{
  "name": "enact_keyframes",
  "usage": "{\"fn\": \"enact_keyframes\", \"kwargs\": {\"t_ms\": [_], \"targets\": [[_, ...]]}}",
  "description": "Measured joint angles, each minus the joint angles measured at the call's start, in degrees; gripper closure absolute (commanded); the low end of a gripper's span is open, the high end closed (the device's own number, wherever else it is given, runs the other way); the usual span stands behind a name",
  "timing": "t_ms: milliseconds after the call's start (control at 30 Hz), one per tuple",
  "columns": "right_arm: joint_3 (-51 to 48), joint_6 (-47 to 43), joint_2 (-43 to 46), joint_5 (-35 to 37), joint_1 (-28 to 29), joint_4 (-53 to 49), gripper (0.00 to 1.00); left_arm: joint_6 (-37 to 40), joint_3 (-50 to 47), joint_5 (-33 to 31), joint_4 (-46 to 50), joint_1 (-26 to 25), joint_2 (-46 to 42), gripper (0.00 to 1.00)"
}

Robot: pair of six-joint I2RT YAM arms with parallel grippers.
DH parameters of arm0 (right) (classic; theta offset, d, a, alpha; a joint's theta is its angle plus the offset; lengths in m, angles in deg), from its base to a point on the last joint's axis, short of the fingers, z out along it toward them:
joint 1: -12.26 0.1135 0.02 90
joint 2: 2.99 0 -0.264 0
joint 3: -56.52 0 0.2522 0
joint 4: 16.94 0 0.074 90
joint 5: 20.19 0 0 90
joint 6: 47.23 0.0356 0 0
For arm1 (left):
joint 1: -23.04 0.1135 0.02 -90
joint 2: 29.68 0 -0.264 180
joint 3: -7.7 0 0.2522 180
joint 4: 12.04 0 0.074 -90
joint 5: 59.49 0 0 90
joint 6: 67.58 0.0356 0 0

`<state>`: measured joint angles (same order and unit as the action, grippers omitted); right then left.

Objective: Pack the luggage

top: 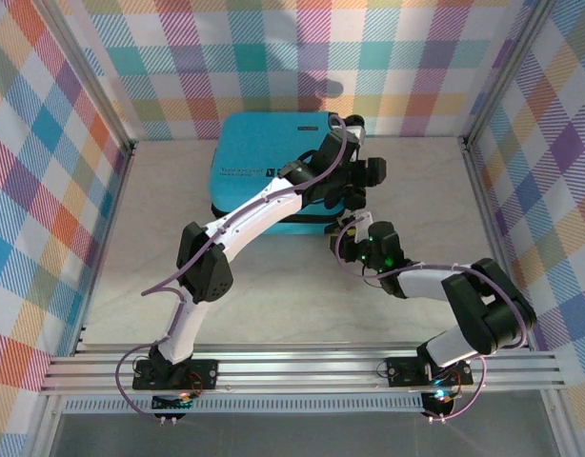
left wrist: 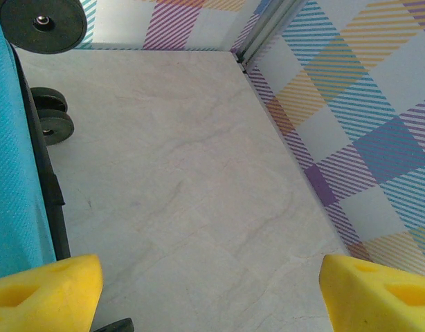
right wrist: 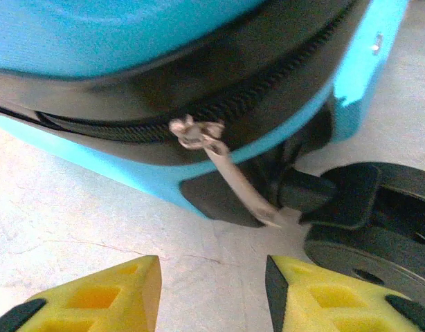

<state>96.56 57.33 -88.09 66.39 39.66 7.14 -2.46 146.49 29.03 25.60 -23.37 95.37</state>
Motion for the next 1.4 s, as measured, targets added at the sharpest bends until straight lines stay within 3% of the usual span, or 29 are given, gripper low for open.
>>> {"fn": "enact_keyframes", "kwargs": {"t_ms": [467, 600, 733, 833, 1400], "targets": [[2.6, 0.0, -4.0, 1.8, 0.0, 2.6, 0.66, 0.0, 0.0, 0.1, 0.0, 0.0, 0.0, 0.18], [4.9, 0.0, -5.5, 1.8, 0.0, 2.7, 0.73, 0.0, 0.0, 0.1, 0.0, 0.0, 0.0, 0.18], [5.7, -0.6, -6.0, 2.1, 0.1, 1.8, 0.92, 0.0, 0.0, 0.1, 0.0, 0.1, 0.0, 0.18], [6.1, -0.9, -6.0, 2.8, 0.4, 1.1, 1.0, 0.0, 0.0, -0.1, 0.0, 0.1, 0.0, 0.18], [11.3, -6.3, -4.7, 6.4, -2.9, -10.3, 1.0, 0.0, -5.4, -1.0, -4.5, 1.2, -3.1, 0.18]]}}
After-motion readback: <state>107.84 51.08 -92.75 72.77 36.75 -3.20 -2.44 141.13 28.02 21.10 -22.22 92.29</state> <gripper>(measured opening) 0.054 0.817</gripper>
